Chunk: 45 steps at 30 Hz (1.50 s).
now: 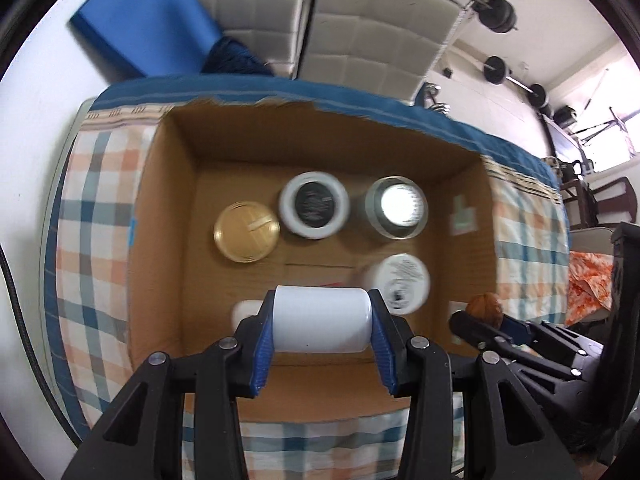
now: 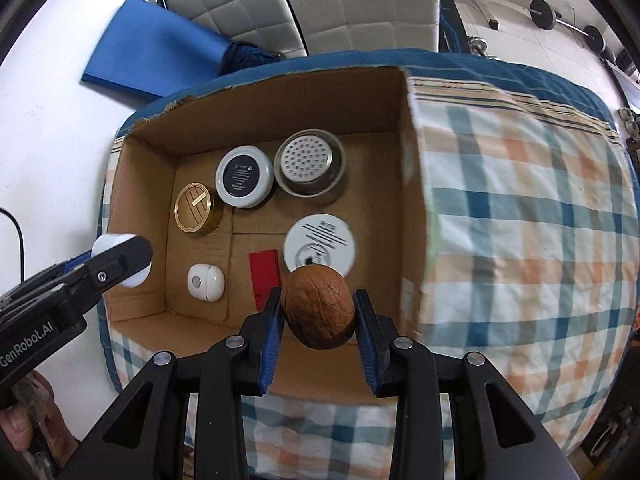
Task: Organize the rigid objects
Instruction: 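Lift the white cap and walnut and carry both into the box, then lower the white cap and walnut onto the box floor and open both tools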
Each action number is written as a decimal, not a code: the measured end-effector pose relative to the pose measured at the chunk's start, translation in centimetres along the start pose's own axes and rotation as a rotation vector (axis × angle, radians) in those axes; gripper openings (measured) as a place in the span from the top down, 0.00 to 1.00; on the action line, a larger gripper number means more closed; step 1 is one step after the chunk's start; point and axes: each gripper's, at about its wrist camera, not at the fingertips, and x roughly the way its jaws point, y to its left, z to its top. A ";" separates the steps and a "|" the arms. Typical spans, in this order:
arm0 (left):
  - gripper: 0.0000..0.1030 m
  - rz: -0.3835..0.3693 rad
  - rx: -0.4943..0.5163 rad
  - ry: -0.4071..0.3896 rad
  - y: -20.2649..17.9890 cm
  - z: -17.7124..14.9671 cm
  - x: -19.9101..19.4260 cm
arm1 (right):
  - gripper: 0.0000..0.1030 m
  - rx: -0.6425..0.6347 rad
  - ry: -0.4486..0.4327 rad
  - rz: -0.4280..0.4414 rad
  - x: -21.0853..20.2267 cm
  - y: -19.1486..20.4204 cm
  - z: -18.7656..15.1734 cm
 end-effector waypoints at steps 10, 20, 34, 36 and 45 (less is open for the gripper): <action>0.61 0.046 -0.031 0.129 5.6 0.4 7.1 | 0.65 0.016 0.124 -0.081 5.7 0.4 -1.8; 0.61 0.077 -0.011 0.206 6.8 0.6 11.1 | 0.65 0.078 0.206 -0.108 10.7 -0.6 -3.0; 0.61 0.104 -0.009 0.242 7.2 0.2 13.1 | 0.64 0.085 0.259 -0.158 14.0 -1.7 -2.3; 0.61 0.106 -0.012 0.247 7.1 0.3 13.0 | 0.64 0.082 0.266 -0.162 14.1 -1.7 -2.1; 0.57 0.117 -0.011 0.218 6.0 0.2 11.0 | 0.57 0.089 0.271 -0.160 13.8 -0.6 -1.5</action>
